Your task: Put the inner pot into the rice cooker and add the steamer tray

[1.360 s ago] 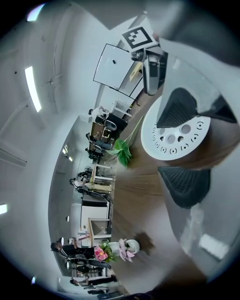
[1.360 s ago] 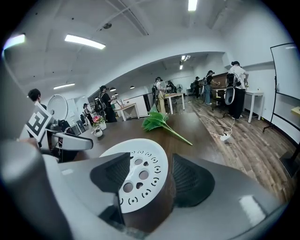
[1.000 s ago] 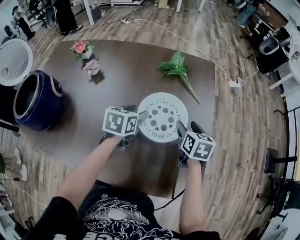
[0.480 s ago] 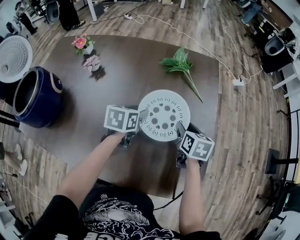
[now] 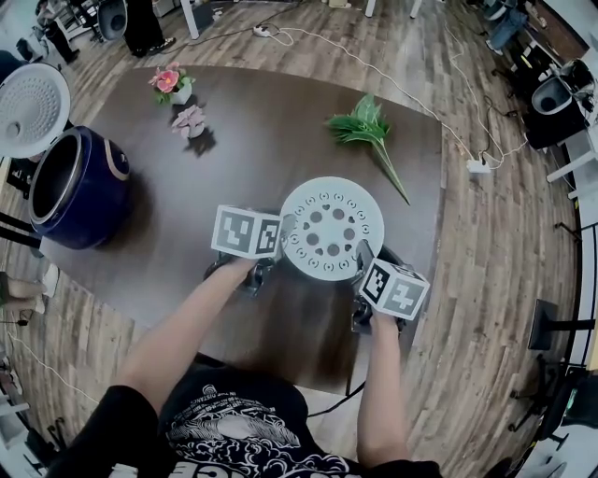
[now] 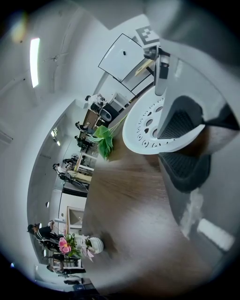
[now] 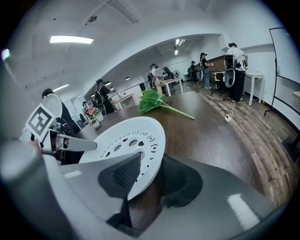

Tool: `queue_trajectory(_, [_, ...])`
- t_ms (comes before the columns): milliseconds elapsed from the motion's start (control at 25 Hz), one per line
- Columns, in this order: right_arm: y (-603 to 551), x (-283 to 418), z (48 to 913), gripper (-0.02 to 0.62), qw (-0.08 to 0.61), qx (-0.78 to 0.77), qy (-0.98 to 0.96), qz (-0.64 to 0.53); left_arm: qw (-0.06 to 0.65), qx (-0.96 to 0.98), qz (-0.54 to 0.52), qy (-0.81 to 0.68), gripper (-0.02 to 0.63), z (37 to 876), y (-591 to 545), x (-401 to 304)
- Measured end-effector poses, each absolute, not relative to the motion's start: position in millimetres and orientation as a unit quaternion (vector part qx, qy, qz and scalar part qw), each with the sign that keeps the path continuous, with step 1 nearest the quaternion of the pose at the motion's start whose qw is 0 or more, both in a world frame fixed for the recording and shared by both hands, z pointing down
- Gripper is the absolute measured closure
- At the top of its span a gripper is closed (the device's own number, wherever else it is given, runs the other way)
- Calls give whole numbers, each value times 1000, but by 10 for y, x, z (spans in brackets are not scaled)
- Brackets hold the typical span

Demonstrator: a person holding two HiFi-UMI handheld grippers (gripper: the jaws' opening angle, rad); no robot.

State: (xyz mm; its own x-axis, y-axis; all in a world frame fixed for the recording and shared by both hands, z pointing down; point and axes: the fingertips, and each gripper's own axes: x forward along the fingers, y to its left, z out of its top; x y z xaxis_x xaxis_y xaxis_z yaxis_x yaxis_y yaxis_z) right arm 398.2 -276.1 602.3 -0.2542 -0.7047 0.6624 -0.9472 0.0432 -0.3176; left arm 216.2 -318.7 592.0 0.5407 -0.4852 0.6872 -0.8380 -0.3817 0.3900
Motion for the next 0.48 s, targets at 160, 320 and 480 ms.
queue_trajectory(160, [-2755,3969,5930,469,159,590,-706,358,364,798,229,-422,509,5814,-3152,2143])
queue_trajectory(320, [-2822,3851,5786,477,151,585,-717,349,358,798,211,-436,514,5651,-3175,2008])
queue_trajectory(480, [-2937,3680,5629,483,143,578,-730,337,351,796,193,-454,517,5492,-3228,1816])
